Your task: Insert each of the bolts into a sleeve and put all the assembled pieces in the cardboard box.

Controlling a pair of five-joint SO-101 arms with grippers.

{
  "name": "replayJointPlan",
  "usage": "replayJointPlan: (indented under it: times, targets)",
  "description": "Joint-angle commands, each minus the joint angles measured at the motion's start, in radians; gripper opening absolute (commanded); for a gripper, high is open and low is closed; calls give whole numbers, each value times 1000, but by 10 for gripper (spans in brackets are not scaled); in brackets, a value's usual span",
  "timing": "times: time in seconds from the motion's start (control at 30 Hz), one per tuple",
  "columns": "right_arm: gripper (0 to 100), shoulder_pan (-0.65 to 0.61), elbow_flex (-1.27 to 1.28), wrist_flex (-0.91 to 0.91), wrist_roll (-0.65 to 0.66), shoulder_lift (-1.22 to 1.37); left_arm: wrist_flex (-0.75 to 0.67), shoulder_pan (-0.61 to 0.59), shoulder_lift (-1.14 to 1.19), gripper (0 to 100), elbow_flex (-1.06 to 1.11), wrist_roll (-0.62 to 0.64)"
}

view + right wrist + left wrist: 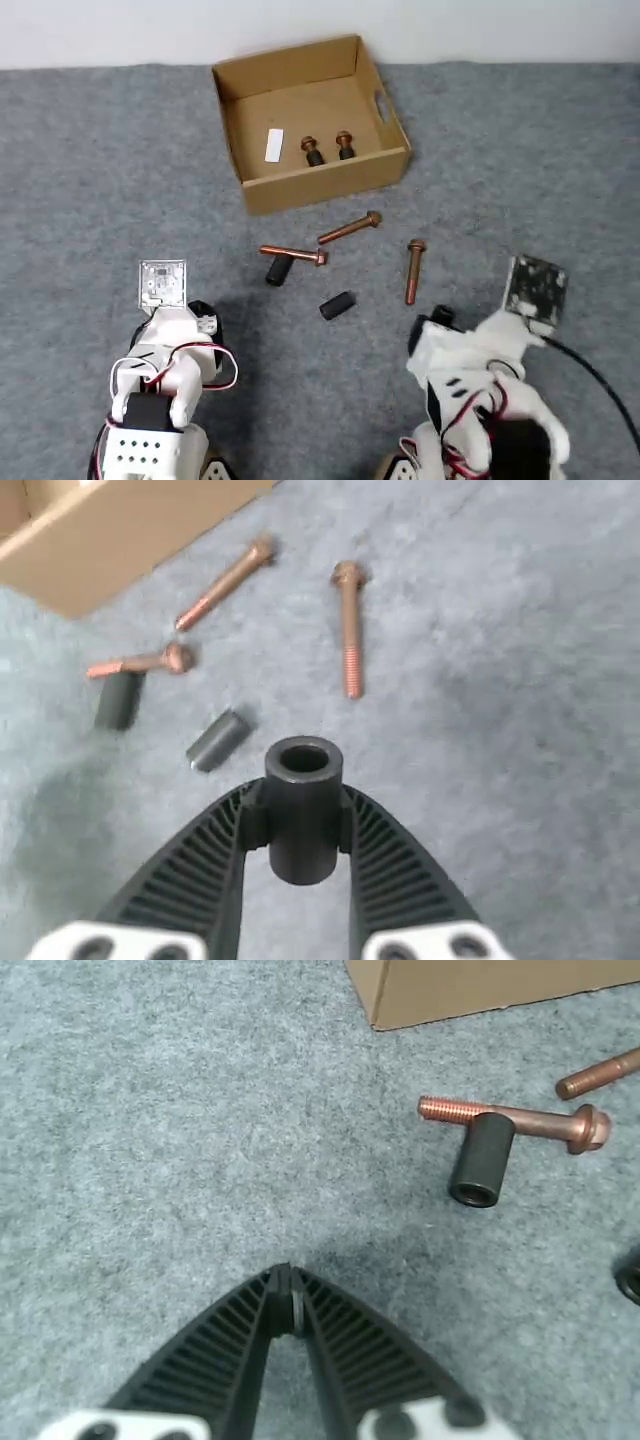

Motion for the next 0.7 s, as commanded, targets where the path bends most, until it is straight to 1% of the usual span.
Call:
replayJointPlan:
  times: [0.0, 0.1, 0.27, 0.43, 0.5, 0.57, 0.67]
  targets:
    - [8, 82, 57, -24, 46, -148, -21, -3, -8, 6, -27, 2]
    - [8, 90, 72, -38, 48, -222, -5, -2, 0, 6, -56, 2]
    - [8, 91, 95, -44, 18, -231, 157, 21, 0, 6, -220, 2]
    - [8, 91, 97, -39, 12, -231, 256, 115, 8, 6, -409, 2]
    - [8, 91, 98, -39, 12, -231, 290, 152, 54, 6, -461, 2]
    - [8, 93, 101, -38, 11, -231, 296, 160, 146, 6, -507, -9]
    - [8, 93, 103, -38, 11, -231, 259, 161, 331, 7, -590, -80]
